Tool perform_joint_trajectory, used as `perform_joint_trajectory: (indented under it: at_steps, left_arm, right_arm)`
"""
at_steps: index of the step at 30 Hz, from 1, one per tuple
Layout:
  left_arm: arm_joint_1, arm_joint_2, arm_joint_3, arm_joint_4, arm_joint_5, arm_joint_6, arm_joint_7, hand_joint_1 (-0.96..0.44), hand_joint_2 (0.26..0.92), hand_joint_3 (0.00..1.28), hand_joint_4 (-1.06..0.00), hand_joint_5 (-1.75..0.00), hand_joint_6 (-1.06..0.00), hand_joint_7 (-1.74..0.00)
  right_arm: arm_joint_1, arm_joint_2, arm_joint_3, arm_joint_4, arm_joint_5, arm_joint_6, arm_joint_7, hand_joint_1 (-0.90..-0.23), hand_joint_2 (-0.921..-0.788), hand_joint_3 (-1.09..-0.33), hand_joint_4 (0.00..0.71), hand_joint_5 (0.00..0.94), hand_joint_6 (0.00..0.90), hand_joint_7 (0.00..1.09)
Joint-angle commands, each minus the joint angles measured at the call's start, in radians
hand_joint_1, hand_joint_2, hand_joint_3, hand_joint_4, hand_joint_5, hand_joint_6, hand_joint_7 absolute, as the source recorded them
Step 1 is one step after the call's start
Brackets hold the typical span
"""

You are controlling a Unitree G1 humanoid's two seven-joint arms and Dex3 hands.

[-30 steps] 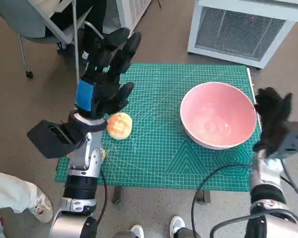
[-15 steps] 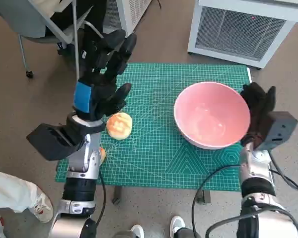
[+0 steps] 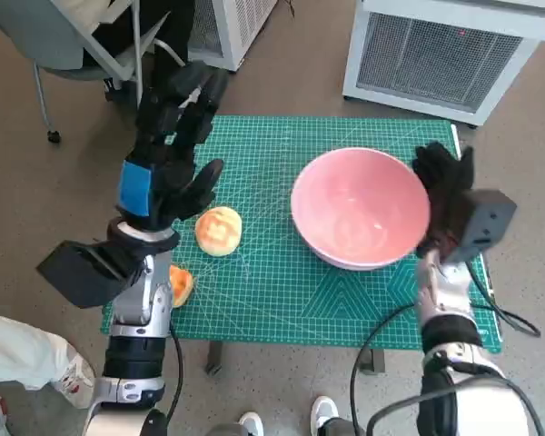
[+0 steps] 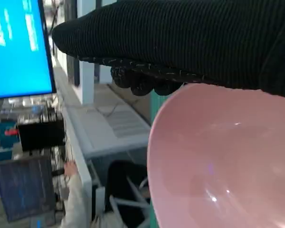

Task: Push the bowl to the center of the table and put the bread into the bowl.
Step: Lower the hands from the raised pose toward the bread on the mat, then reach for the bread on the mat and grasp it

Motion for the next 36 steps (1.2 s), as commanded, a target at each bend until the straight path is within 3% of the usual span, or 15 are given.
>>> perform_joint_trajectory:
  at_steps: [1,7,13,18,24,27,30,33,36]
  left_arm:
    - [0.025,0.020,0.012,-0.033,0.012,-0.008,0.014,-0.61,0.921,0.34,-0.28,0.00,-0.12,-0.57]
    - [0.040,0.033,0.022,-0.052,-0.015,-0.001,0.004,-0.60,0.921,0.33,-0.28,0.00,-0.16,-0.50]
    - [0.062,0.043,0.032,-0.082,-0.035,0.024,0.001,-0.60,0.921,0.32,-0.29,-0.01,-0.19,-0.48]
    - [0.090,0.072,0.047,-0.097,-0.043,0.027,-0.013,-0.59,0.921,0.31,-0.30,-0.01,-0.22,-0.46]
    - [0.119,0.198,0.069,-0.082,-0.006,0.004,-0.088,-0.59,0.921,0.31,-0.29,0.00,-0.23,-0.39]
    - [0.128,0.301,0.076,-0.064,0.026,-0.005,-0.149,-0.58,0.921,0.32,-0.28,0.00,-0.22,-0.37]
    - [0.124,0.465,0.078,-0.016,0.098,-0.039,-0.237,-0.57,0.921,0.32,-0.28,0.00,-0.21,-0.35]
    - [0.113,0.559,0.066,0.019,0.133,-0.043,-0.303,-0.56,0.921,0.30,-0.28,0.00,-0.21,-0.34]
    - [0.104,0.621,0.050,0.042,0.165,-0.046,-0.347,-0.57,0.921,0.26,-0.29,-0.01,-0.21,-0.33]
  right_arm:
    - [-0.020,0.029,0.001,0.021,-0.008,0.044,-0.010,-0.437,-0.921,-0.880,0.238,0.007,0.098,0.37]
    - [-0.049,0.052,-0.013,0.027,0.008,0.079,0.012,-0.438,-0.921,-0.880,0.229,0.002,0.098,0.36]
    - [-0.066,0.057,-0.007,0.030,-0.006,0.098,0.009,-0.448,-0.921,-0.872,0.228,0.001,0.106,0.35]
    - [-0.067,0.044,0.002,0.025,-0.015,0.083,0.017,-0.451,-0.921,-0.863,0.229,0.001,0.111,0.35]
    - [-0.077,0.019,0.009,-0.002,-0.014,0.032,0.023,-0.448,-0.921,-0.867,0.212,0.000,0.113,0.34]
    - [-0.082,0.010,0.026,-0.032,-0.027,-0.030,0.016,-0.459,-0.921,-0.864,0.211,0.001,0.117,0.34]
    - [-0.069,-0.015,0.059,-0.108,-0.052,-0.203,0.060,-0.511,-0.921,-0.832,0.216,0.004,0.123,0.35]
    - [-0.062,-0.032,0.073,-0.176,-0.043,-0.321,0.133,-0.540,-0.921,-0.815,0.229,0.009,0.130,0.36]
    - [-0.051,-0.036,0.083,-0.239,-0.023,-0.391,0.194,-0.557,-0.921,-0.802,0.247,0.016,0.133,0.37]
